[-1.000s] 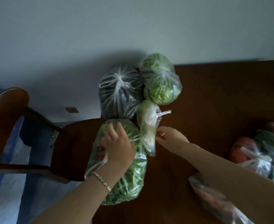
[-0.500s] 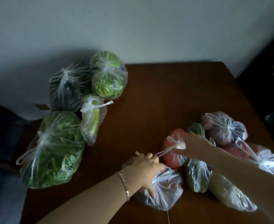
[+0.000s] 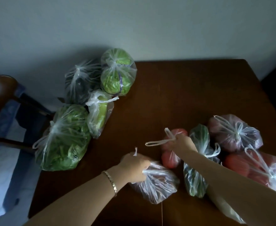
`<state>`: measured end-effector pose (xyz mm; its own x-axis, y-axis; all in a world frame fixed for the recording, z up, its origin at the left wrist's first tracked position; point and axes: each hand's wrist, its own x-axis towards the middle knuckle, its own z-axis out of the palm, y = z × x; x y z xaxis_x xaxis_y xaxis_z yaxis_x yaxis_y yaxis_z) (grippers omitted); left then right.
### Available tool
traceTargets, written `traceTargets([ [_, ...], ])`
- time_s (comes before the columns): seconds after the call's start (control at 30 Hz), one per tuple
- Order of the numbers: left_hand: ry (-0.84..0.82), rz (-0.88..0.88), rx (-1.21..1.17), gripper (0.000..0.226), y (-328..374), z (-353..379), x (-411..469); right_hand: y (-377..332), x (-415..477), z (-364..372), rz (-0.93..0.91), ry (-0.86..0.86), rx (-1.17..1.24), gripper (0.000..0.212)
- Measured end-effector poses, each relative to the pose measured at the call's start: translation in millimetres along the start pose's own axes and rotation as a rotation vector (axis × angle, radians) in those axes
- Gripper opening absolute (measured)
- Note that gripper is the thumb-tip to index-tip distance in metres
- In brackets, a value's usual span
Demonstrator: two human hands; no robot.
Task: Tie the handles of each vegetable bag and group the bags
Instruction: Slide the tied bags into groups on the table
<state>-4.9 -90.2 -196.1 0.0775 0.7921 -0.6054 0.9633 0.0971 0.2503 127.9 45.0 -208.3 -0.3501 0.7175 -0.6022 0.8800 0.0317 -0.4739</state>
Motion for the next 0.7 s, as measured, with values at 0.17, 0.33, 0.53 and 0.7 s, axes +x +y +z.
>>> traceTargets([
  [0.17, 0.089, -0.201, -0.186, 0.008, -40.9, -2.9, -18.7, -34.5, 4.1, -5.2, -0.127, 0.16, 0.134, 0.025],
  [0.33, 0.252, -0.394, -0.358, 0.035, -88.2, -6.1, -32.9, -100.2, 25.9, 2.6, -0.233, 0.198, 0.101, 0.019],
  [0.53, 0.423, -0.624, -0.711, 0.028, -128.3, -13.1, -35.1, -163.1, 57.5, 12.1, -0.294, 0.165, 0.053, 0.021],
  [0.7, 0.379, -0.592, -0.743, 0.016, -137.7, -17.7, -35.9, -196.7, 81.3, 40.5, -0.286, 0.106, 0.058, 0.026],
])
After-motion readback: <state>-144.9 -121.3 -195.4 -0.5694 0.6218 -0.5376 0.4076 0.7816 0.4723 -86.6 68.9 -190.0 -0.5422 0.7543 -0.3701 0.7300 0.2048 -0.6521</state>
